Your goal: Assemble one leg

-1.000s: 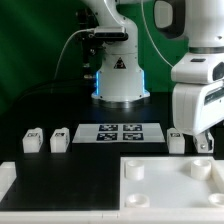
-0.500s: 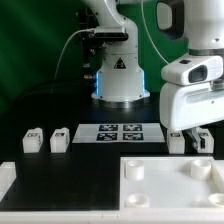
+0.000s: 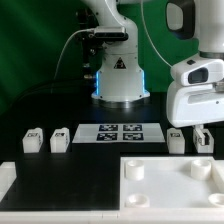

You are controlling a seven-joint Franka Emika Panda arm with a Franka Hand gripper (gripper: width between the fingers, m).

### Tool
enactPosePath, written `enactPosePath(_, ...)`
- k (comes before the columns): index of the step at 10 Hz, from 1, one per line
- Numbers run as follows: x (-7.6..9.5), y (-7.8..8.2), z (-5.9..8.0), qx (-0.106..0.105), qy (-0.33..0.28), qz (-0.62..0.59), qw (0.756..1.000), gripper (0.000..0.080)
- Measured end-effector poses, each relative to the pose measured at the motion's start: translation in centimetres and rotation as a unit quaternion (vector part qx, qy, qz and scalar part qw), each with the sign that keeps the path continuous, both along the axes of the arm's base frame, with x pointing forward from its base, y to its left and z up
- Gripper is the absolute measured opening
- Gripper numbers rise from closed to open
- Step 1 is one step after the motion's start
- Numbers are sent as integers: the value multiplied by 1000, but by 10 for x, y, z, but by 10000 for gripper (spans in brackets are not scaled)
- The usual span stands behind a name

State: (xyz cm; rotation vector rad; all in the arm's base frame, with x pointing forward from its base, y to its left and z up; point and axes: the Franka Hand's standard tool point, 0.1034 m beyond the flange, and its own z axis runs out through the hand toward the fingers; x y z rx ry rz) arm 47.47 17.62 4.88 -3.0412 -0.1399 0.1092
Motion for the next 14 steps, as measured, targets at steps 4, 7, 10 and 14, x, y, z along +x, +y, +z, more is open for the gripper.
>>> enactPosePath(4,-53,-4,-10,-45,222,3,974,649)
enactPosePath(7,-52,-4,-12,-56,337,3,940,649)
enactPosePath(10,-56,-2,-18,-62,367,-3,928,649)
enactPosePath(14,-77,3,-36,-67,374,1,925,649)
